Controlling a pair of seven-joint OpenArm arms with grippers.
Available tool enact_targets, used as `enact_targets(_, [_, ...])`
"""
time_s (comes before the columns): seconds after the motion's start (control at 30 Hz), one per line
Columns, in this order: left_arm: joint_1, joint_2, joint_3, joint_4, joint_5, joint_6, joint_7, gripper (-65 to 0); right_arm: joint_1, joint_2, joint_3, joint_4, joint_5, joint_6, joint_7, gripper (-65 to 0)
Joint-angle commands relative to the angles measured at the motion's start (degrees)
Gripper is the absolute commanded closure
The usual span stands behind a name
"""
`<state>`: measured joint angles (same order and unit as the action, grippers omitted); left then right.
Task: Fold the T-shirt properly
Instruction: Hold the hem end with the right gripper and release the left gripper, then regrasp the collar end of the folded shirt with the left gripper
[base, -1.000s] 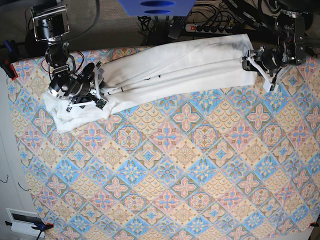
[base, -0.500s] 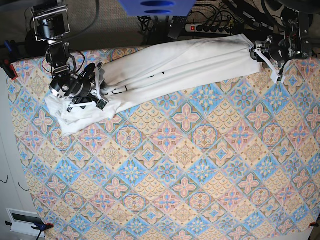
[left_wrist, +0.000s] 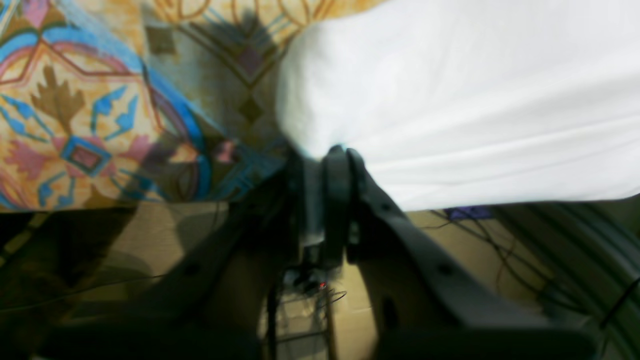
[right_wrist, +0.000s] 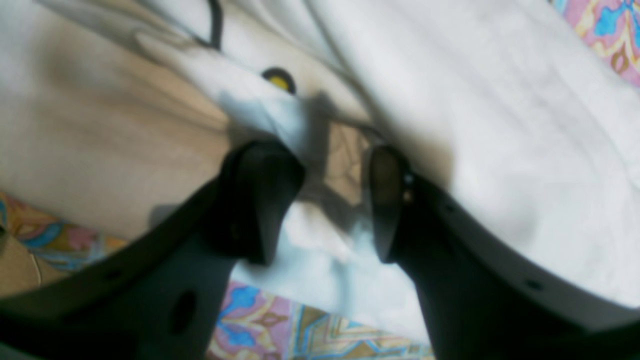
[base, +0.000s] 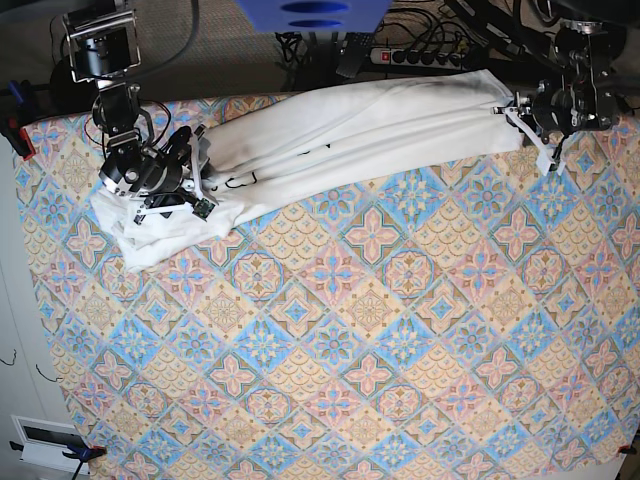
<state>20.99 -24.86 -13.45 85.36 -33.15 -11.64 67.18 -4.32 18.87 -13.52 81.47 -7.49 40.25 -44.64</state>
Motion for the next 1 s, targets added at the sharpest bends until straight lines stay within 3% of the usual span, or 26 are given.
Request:
enact_targets(0.0, [-1.6, 0.1, 0.3, 0.0, 0.5, 0.5, -2.8, 0.0, 0.1, -0.1, -0.2, 0.2, -0.1, -0.2, 0.1, -28.1])
enact_targets(0.23, [-7.2, 0.3, 0.3, 0.0, 0.3, 0.5, -2.7, 0.0, 0.1, -0.1, 0.1, 1.1, -0.1, -0.2, 0.1, -28.1])
enact_targets(0.5, [-15.1, 3.0, 0.3, -0.3, 0.5, 0.5, -2.7, 0.0, 0.1, -0.1, 0.2, 2.2, -0.1, -0.2, 0.1, -27.9])
enact_targets(0.63, [-17.6, 3.1, 0.7, -0.3, 0.5, 0.5, -2.5, 0.0, 0.1, -0.1, 0.2, 2.5, -0.1, -0.2, 0.1, -22.8])
enact_targets(0.97, [-17.8, 2.8, 0.4, -0.2, 0.9, 0.5, -2.4, 0.0, 0.1, -0.1, 0.3, 3.5, 0.0, -0.2, 0.1, -21.6])
